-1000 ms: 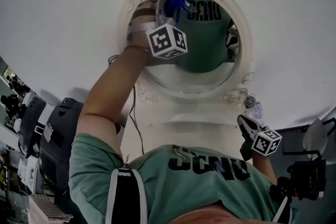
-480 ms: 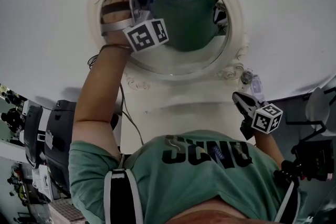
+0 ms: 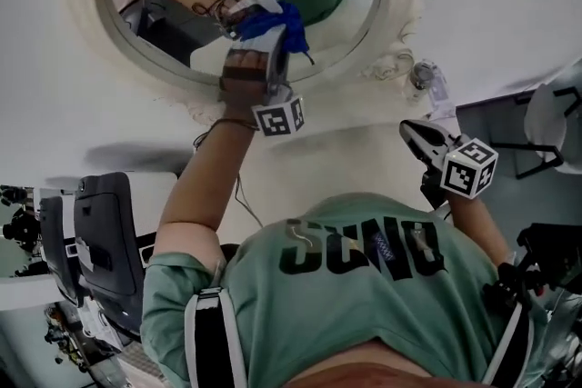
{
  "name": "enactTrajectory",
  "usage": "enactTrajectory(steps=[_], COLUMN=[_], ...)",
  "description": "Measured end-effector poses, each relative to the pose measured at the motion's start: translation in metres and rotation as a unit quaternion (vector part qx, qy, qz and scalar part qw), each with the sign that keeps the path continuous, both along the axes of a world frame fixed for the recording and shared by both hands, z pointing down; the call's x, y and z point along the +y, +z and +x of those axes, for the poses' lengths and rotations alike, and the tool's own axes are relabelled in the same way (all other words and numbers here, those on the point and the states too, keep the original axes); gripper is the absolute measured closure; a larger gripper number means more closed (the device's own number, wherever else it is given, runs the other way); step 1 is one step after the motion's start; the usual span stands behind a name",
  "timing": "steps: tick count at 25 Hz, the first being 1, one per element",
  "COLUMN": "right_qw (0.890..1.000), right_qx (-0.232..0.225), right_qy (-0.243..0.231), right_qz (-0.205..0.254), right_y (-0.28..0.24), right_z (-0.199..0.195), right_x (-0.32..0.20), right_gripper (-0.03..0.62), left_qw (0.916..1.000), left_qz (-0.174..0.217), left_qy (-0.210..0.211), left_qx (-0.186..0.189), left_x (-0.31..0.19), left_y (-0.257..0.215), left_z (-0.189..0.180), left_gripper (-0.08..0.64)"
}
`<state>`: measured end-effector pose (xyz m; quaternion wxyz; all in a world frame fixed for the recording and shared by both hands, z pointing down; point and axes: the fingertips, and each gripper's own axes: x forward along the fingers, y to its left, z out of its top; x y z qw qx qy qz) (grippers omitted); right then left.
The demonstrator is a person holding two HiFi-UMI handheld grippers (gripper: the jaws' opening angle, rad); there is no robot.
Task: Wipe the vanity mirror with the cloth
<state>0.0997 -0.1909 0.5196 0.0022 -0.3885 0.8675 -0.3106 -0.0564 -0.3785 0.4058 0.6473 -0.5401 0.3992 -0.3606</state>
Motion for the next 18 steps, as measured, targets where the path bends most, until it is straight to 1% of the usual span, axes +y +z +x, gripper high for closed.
enactTrajectory(steps=[2, 4, 5, 6, 7, 8, 9, 11, 13, 14, 15, 16, 18], right_qw=[1.000, 1.000, 1.000, 1.000, 1.000, 1.000, 0.999, 1.000, 1.000, 1.000, 1.000, 1.000, 1.000], right_qx=[0.009, 0.016, 0.020, 0.023, 0.026, 0.029, 0.029, 0.028, 0.028, 0.027, 0.027, 0.026, 0.025], right_qy=[0.003, 0.006, 0.008, 0.009, 0.011, 0.011, 0.010, 0.005, 0.004, 0.005, 0.005, 0.004, -0.003], right_qz=[-0.003, -0.004, -0.004, -0.005, -0.006, -0.007, -0.007, -0.009, -0.007, -0.003, 0.001, 0.005, 0.014], right_y=[0.001, 0.002, 0.004, 0.005, 0.006, 0.005, 0.004, -0.002, -0.008, -0.010, -0.011, -0.011, -0.014], right_z=[0.002, 0.000, -0.003, -0.007, -0.011, -0.014, -0.016, -0.016, -0.014, -0.013, -0.013, -0.014, -0.016], right_x=[-0.001, -0.002, -0.002, -0.001, 0.001, 0.003, 0.005, 0.009, 0.010, 0.009, 0.007, 0.006, 0.006], right_gripper=[0.584, 0.584, 0.584, 0.584, 0.584, 0.584, 0.584, 0.584, 0.584, 0.584, 0.584, 0.584, 0.584], left_qw=[0.9985, 0.9944, 0.9903, 0.9844, 0.9785, 0.9756, 0.9765, 0.9803, 0.9795, 0.9775, 0.9735, 0.9662, 0.9425], left_qz=[-0.042, -0.080, -0.106, -0.137, -0.165, -0.181, -0.182, -0.174, -0.181, -0.192, -0.213, -0.246, -0.325], left_qy=[0.002, -0.001, -0.007, -0.015, -0.024, -0.031, -0.037, -0.046, -0.045, -0.044, -0.045, -0.051, -0.071], left_qx=[-0.034, -0.069, -0.090, -0.109, -0.121, -0.120, -0.108, -0.083, -0.077, -0.075, -0.070, -0.058, -0.025], left_x=[-0.001, -0.001, -0.001, 0.000, 0.002, 0.004, 0.007, 0.012, 0.014, 0.012, 0.011, 0.011, 0.014], left_y=[0.066, 0.121, 0.151, 0.180, 0.206, 0.221, 0.223, 0.210, 0.204, 0.206, 0.211, 0.216, 0.221], left_z=[0.006, 0.003, -0.005, -0.015, -0.025, -0.032, -0.035, -0.034, -0.031, -0.028, -0.025, -0.024, -0.023], left_gripper=[0.499, 0.490, 0.485, 0.485, 0.485, 0.485, 0.501, 0.499, 0.497, 0.494, 0.492, 0.492, 0.487])
